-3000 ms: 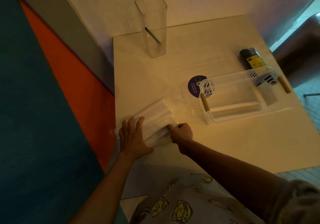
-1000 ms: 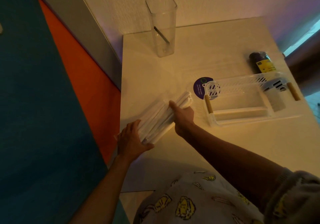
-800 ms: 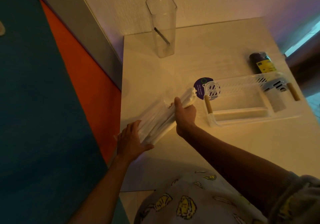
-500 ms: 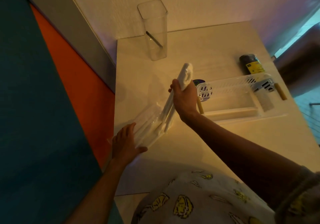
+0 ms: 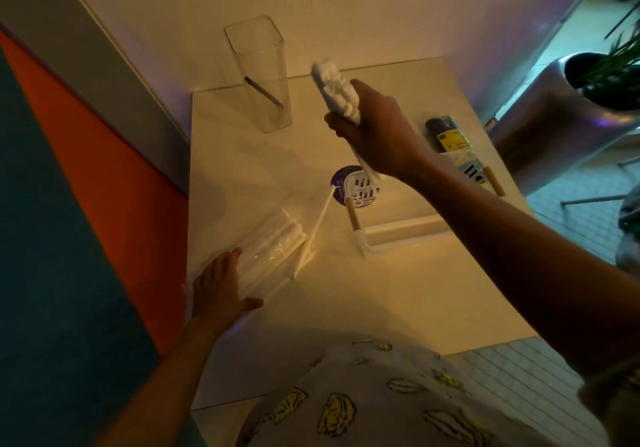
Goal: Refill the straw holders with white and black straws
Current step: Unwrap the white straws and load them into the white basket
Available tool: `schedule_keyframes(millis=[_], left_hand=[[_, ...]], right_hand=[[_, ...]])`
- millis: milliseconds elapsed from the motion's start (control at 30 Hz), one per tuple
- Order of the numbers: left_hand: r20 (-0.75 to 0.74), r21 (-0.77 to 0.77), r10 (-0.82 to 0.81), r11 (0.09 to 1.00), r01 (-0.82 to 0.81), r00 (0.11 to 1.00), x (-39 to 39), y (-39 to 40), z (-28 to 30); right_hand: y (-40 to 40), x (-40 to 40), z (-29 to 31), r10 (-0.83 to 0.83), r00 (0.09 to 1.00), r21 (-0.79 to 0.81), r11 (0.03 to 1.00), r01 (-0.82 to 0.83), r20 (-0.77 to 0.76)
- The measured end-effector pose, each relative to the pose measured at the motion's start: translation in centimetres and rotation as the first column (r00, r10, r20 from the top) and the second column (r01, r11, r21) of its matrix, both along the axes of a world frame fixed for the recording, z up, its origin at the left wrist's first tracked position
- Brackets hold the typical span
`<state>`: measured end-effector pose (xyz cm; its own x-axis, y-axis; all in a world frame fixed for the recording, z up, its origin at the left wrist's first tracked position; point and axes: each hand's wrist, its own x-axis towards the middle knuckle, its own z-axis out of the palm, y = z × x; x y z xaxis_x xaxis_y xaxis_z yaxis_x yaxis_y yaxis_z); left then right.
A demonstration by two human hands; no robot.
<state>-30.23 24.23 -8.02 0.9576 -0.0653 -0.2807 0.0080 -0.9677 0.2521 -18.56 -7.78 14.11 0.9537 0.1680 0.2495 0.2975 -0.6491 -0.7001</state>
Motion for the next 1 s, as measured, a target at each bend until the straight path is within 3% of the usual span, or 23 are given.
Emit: schedule_keyframes(millis=[267,467,667,1000], left_hand=[[-0.016,0.043,-0.046,0.998,0.047,0.999,1.2,-1.3,-0.2],[-0.005,0.047,-0.040,0.998,0.040,0.999,1.1,-1.7,0.0],[-0.018,0.051,-0.038,0.998,0.039,0.999,0.6,-1.9,-0.1],[-0.003,0.040,-0.036,0.999,0.036,0.999,0.2,-2.2,0.1]], right_hand=[[-5.3,-0.6,-3.4,-0.038,0.985,-0.428,0.903,-0.039,-0.170],[-8.8,-1.3,-9.0,-0.117,0.909,-0.640,0.746,-0.185,-0.399],[-8.7,-1.8,-14.0,-0.097,0.838,-0.643,0.690,-0.332,-0.537],[-6.5,0.5,-16.9,-0.072,0.835,-0.706,0.577,-0.411,-0.545]])
